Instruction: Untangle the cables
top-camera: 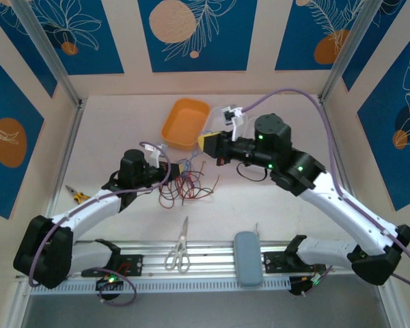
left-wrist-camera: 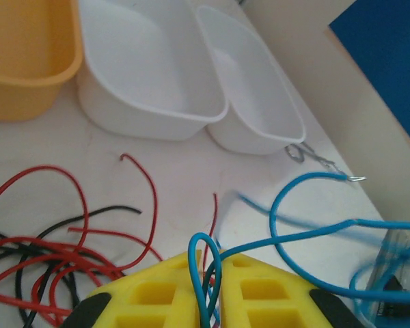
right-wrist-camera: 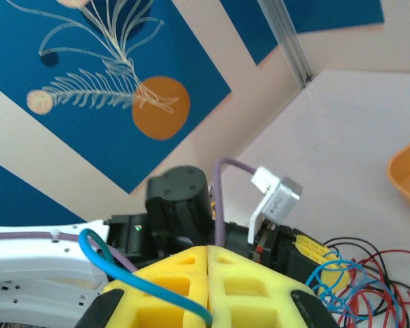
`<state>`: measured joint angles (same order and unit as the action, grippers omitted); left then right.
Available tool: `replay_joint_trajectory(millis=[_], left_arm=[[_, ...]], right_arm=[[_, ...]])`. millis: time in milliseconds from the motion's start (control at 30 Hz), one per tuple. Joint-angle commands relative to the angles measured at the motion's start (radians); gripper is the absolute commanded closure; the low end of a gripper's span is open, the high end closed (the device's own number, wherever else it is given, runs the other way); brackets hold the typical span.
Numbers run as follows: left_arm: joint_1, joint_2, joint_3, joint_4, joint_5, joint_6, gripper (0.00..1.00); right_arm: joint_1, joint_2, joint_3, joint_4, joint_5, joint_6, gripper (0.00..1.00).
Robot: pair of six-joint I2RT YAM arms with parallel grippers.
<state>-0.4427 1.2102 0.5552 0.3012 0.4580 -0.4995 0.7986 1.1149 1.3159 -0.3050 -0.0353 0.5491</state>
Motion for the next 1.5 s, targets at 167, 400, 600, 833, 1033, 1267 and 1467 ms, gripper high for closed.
replay_joint_trajectory(millis=[167,400,600,833,1033,1267,1467], left_arm=[[0.002,0.027,-0.033,-0.097,-0.121,0.021,0.86],[0.002,0.033,-0.055,-0.124,-0.164,0.033,0.84],[0.004,0.045,-0.064,-0.125,-0.187,0.033,0.86],[0.005,0.083,-0.071,-0.116,-0.204,0.025,0.93],[0.007,0.104,-0.070,-0.113,-0.211,0.025,0.92],[0.009,0.081,-0.071,-0.127,-0.201,0.028,0.88],[0.010,0.010,-0.056,-0.172,-0.194,0.030,0.85]], right_arm=[[-0.030,-0.053,0.122,-0.101,0.030,-0.040,1.00],[-0.037,-0.063,0.248,-0.175,0.030,-0.070,1.00],[-0.045,-0.061,0.343,-0.241,0.060,-0.090,1.00],[-0.062,-0.054,0.443,-0.303,0.105,-0.111,1.00],[-0.084,-0.015,0.547,-0.402,0.185,-0.148,1.00],[-0.163,0.056,0.652,-0.533,0.275,-0.163,1.00],[-0.274,0.090,0.642,-0.571,0.277,-0.160,1.00]])
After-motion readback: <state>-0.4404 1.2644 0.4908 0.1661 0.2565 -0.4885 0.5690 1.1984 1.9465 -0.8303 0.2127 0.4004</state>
